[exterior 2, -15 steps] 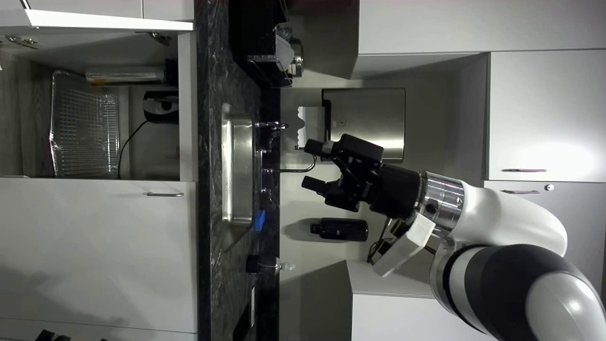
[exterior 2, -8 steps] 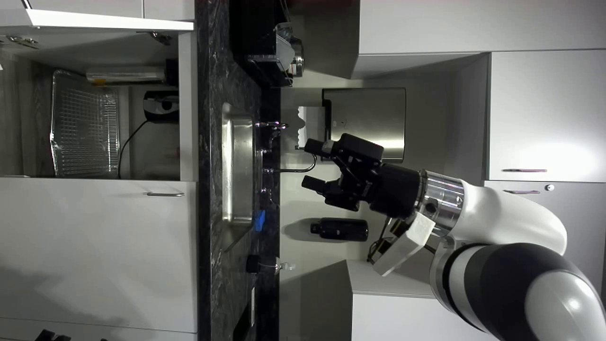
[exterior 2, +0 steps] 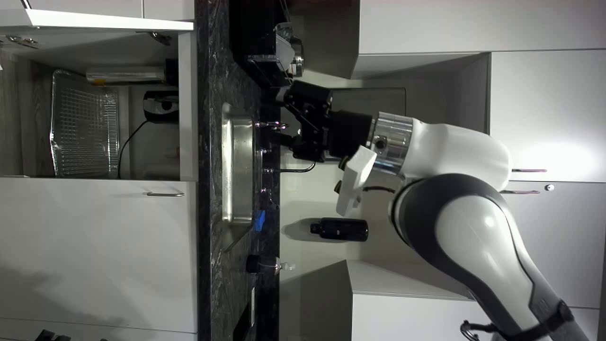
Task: Close the bottom cabinet door on the left
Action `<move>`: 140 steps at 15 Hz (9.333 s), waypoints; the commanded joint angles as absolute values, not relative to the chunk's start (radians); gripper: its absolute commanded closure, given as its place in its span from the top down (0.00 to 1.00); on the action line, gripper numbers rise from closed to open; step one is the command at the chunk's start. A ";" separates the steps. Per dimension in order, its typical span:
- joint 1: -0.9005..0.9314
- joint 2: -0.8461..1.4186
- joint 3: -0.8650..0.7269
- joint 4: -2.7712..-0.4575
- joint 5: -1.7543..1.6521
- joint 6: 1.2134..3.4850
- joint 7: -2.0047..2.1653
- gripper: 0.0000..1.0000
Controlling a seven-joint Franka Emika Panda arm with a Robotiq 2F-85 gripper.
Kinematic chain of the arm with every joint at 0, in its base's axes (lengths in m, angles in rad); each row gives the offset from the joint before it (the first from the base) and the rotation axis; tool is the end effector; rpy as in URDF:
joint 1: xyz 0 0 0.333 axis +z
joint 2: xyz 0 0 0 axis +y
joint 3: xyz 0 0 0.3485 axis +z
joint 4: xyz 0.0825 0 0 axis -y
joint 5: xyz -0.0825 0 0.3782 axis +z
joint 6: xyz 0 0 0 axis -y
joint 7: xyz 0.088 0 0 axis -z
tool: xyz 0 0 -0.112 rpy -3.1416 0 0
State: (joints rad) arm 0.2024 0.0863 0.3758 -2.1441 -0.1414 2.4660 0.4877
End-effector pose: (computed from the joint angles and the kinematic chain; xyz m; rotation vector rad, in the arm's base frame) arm 0.4818 0.3100 0.4216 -3.0428 -0.2823 -0.3755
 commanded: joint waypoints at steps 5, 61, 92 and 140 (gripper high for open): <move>0.383 0.488 0.251 -1.770 -0.148 2.425 0.504 1.00; 0.740 1.113 -0.083 -1.150 -0.058 2.238 0.742 0.00; 0.913 1.067 -0.440 -1.519 -0.321 2.164 1.342 0.00; 0.497 1.181 -0.268 -1.189 -0.531 2.029 1.432 0.00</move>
State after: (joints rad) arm 0.5224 1.1531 -0.2782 -1.2618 -0.5054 2.0670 1.4585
